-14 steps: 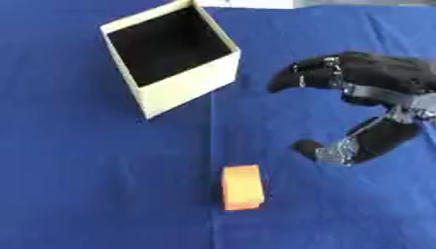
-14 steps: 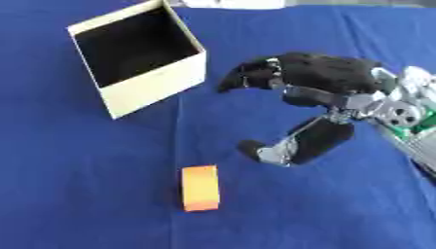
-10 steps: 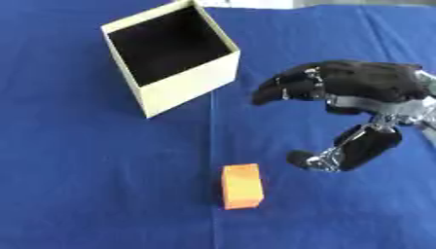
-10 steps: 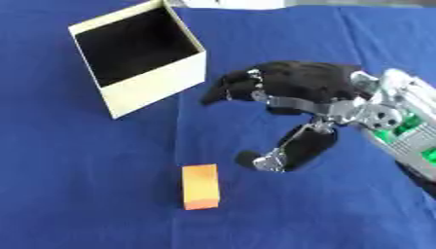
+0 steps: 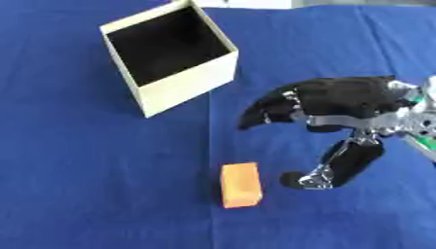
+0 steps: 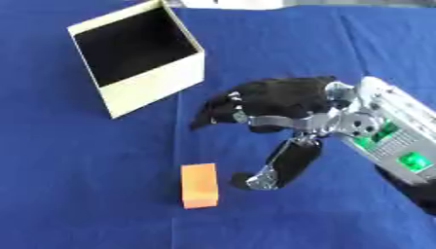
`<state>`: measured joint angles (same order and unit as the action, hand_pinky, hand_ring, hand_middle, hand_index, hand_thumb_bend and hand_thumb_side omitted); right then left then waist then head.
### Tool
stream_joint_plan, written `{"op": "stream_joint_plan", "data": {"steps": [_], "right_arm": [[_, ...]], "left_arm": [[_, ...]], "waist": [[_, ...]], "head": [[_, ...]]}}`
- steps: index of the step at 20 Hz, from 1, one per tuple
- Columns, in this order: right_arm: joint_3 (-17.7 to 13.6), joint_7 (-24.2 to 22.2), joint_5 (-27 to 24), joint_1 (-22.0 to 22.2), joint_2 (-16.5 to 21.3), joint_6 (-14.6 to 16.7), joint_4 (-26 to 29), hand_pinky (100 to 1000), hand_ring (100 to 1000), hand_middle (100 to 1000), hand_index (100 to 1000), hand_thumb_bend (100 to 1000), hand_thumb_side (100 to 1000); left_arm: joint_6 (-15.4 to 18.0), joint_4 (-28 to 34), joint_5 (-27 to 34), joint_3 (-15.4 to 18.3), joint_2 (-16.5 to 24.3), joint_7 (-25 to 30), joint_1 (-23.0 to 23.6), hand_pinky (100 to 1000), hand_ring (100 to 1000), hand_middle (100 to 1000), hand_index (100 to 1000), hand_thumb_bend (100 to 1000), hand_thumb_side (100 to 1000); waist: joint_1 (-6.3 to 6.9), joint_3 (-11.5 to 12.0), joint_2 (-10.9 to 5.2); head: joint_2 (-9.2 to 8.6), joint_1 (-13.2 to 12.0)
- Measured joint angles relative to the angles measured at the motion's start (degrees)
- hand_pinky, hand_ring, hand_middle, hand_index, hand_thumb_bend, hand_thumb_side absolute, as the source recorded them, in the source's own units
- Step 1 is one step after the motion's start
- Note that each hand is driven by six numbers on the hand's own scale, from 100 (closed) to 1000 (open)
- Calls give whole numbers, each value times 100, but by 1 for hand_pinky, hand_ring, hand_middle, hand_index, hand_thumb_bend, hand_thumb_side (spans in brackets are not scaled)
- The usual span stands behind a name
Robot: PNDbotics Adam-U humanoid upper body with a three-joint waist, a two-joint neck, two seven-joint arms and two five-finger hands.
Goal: Pick up objects on the table and place them in the box.
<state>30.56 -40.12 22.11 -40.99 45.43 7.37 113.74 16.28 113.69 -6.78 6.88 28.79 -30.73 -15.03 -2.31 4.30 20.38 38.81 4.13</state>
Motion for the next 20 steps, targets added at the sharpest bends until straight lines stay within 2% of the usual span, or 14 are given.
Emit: {"op": "stream_joint_plan", "data": {"steps": [4, 8, 20], "right_arm": [[23, -351, 178, -32, -137, -152, 0, 910, 923, 881, 970, 373, 408], [56, -575, 459, -31, -267, -333, 0, 907, 921, 881, 973, 385, 428], [281, -764, 1336, 125, -636, -590, 0, 905, 921, 881, 980, 391, 450]], "left_arm": [[2, 0, 2, -1, 0, 3, 0, 578, 552, 612, 666, 584, 845], [6, 0, 9, -3, 0, 12, 0, 578, 552, 612, 665, 584, 845], [-10, 0, 20, -33, 0, 47, 0, 576, 551, 612, 664, 584, 847]], "waist": [[-21, 10, -13], [-27, 29, -13], [-29, 58, 6]], "head": [[40, -3], [50, -5], [53, 13]]}}
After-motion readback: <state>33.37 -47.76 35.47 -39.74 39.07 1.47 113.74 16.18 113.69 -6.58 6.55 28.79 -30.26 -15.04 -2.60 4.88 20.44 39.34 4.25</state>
